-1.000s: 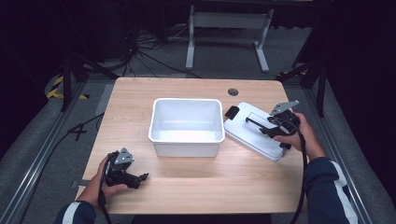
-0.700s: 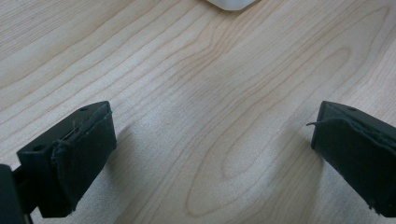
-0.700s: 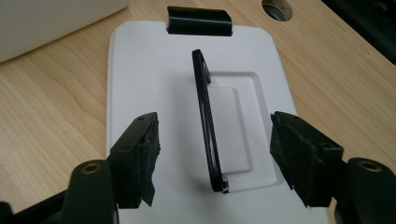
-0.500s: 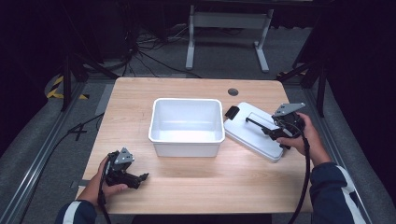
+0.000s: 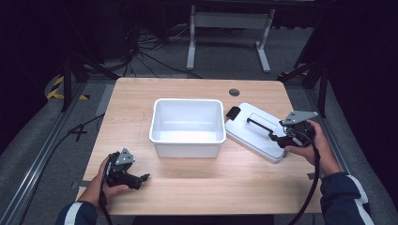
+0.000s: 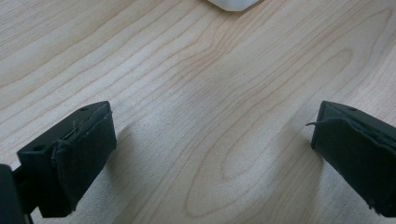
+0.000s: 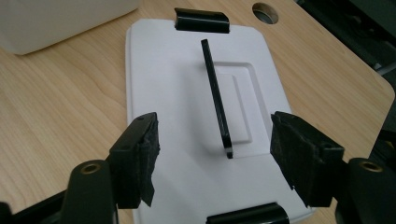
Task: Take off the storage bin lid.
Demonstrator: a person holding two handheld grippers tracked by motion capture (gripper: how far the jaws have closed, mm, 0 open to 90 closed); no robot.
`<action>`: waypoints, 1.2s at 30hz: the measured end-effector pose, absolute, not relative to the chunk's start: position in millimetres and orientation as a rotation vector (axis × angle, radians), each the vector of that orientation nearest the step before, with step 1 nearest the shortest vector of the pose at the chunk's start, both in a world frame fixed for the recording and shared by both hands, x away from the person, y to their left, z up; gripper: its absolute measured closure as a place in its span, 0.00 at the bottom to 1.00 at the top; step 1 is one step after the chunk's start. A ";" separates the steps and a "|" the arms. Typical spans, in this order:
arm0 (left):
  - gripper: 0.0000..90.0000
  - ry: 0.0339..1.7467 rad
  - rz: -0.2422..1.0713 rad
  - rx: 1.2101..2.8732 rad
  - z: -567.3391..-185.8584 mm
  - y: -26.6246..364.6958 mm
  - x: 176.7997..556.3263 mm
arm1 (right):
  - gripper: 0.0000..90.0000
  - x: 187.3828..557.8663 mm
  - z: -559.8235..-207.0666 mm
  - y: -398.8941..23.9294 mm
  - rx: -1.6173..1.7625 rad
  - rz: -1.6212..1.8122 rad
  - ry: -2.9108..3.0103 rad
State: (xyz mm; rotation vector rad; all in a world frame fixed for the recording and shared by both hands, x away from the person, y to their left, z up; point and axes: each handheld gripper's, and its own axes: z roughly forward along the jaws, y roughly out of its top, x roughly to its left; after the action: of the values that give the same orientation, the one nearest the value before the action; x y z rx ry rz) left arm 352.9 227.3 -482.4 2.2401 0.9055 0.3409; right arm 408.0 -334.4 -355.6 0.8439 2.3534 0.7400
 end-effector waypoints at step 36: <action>0.00 0.907 0.337 2.242 -482.3 227.3 352.6 | 0.37 343.1 -408.0 -366.3 0.882 0.790 2.334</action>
State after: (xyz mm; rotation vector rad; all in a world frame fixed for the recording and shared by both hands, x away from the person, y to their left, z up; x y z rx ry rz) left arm 352.6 227.3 -482.3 2.2416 0.9074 0.3371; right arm 343.1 -366.3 -408.0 0.8818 2.3338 0.7898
